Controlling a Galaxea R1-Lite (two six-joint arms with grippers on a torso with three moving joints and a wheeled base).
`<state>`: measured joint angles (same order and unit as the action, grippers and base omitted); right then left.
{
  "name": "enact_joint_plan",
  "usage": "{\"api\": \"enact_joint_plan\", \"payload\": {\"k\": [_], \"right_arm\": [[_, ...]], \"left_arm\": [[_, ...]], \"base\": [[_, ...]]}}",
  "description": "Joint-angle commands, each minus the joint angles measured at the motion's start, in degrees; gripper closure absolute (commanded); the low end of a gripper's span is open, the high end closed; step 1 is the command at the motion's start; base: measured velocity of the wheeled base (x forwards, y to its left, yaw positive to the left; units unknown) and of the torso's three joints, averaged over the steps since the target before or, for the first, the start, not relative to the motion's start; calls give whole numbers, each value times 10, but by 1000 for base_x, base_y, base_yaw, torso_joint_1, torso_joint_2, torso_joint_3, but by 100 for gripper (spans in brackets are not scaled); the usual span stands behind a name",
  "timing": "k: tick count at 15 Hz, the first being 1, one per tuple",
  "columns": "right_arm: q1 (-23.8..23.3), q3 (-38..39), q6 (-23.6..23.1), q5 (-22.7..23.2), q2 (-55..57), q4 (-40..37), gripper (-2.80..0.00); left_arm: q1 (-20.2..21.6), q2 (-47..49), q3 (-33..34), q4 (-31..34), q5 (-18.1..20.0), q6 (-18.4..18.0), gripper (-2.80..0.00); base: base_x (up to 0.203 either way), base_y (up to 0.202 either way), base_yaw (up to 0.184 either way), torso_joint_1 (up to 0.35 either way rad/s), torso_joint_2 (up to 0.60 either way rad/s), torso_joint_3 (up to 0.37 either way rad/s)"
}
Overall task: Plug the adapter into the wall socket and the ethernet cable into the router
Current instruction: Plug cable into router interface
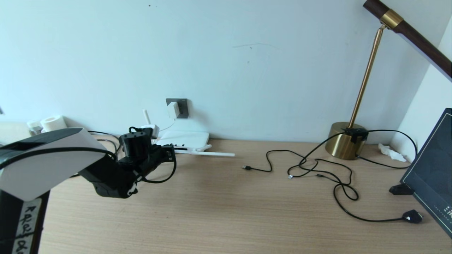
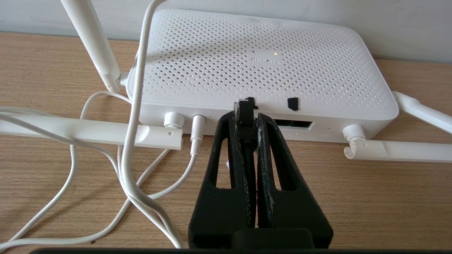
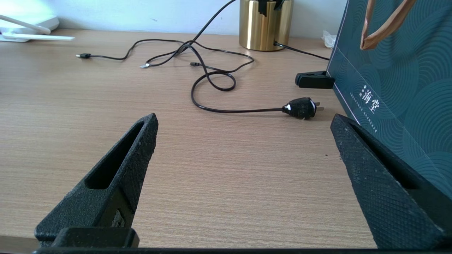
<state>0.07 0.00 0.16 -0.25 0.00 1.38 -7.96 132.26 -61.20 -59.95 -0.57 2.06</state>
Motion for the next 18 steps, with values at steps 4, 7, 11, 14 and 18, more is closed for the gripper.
{"api": "enact_joint_plan", "payload": {"k": [4, 7, 11, 14, 18], "right_arm": [[0, 7, 1, 0, 0, 0, -280], [0, 7, 1, 0, 0, 0, -280], [0, 7, 1, 0, 0, 0, -280], [0, 7, 2, -1, 0, 0, -280], [0, 6, 3, -1, 0, 0, -280]], "left_arm": [[-1, 8, 2, -5, 0, 0, 0], [-5, 10, 16, -8, 0, 1, 0], [-11, 27, 11, -10, -2, 1, 0], [-13, 27, 9, -10, -3, 0, 0], [-13, 28, 8, -10, -4, 0, 0]], "base": [[0, 0, 0, 0, 0, 0], [0, 0, 0, 0, 0, 0], [0, 0, 0, 0, 0, 0], [0, 0, 0, 0, 0, 0], [0, 0, 0, 0, 0, 0]]}}
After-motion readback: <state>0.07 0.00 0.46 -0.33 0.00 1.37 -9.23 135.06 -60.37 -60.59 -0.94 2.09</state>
